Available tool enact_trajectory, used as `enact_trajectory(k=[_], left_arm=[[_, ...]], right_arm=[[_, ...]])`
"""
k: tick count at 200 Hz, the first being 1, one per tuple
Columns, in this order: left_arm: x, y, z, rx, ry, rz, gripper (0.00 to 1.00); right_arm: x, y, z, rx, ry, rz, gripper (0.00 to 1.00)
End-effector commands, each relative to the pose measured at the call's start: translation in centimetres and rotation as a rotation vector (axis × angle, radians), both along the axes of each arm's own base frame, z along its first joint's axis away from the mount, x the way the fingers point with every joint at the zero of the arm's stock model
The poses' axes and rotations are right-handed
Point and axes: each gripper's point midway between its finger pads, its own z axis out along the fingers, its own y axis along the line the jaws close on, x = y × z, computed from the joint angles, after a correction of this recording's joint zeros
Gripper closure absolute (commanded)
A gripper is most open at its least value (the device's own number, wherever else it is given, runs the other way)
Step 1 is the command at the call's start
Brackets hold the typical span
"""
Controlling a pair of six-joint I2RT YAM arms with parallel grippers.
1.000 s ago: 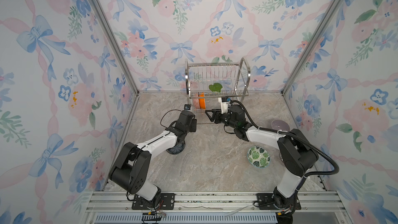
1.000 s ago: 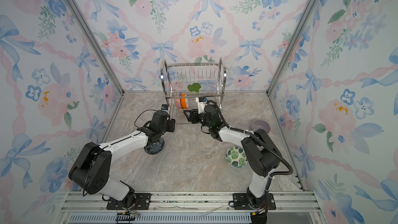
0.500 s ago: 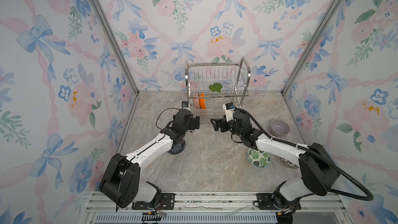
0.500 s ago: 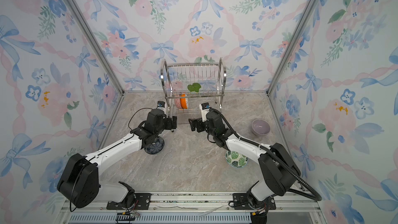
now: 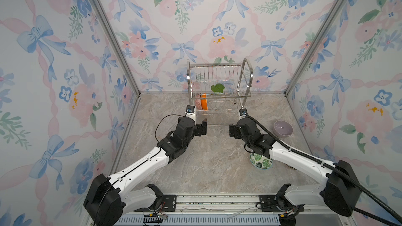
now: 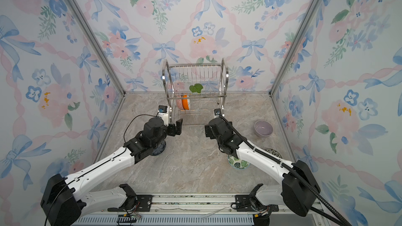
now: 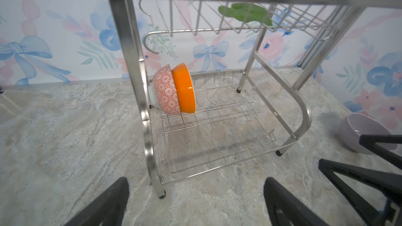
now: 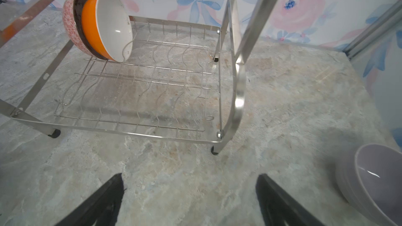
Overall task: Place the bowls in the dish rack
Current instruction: 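Withdraw the right gripper toward the green-leaf bowl while the left arm draws back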
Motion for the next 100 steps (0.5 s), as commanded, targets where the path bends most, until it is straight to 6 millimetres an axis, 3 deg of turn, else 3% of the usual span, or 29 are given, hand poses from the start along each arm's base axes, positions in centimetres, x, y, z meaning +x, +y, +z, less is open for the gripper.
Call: enact_trajectory(k=[1,31,51,100], left_arm=[[-0.7,-1.0,0.0,0.055,-0.069,-0.019,0.02],[-1.8,-4.1,-0.8,0.130,-0.105,-0.099,0.02],[-2.1,-6.2,-1.9,0.215,-0.123,-0.148,0.02],[-1.9,-9.2,-3.3,0.435,-0.188,-0.169,0.02]], right_arm=[[-3.6,-3.5,-2.9,-0.056,0.134,-0.045,0.03],[-6.7,-6.7,-3.6,-0.029,0.172,-0.128,0.03],[-8.3,-7.6,-4.9,-0.025,0.218,-0.143,0.04],[-11.0,-8.2,-8.8,-0.074,0.319,-0.172,0.01]])
